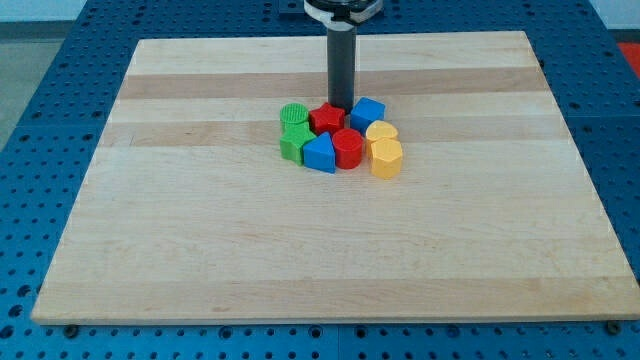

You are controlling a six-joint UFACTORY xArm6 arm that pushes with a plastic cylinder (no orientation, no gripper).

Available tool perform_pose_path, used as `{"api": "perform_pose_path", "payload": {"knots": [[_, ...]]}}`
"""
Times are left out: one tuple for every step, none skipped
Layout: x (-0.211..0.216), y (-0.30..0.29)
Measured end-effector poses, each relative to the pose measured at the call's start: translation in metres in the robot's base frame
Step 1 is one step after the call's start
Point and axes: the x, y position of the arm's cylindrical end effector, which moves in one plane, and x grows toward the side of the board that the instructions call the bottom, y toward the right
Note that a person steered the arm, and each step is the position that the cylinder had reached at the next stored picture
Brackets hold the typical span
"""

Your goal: Slightly push the hexagon upwards

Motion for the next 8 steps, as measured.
{"api": "perform_pose_path", "payload": {"knots": [[-0.013,0.014],[-0.02,0.049],[-0.019,0.101],[-0.005,0.151],[0.042,0.176],[0.091,0.176],[0.127,0.157],[0.145,0.13]]}}
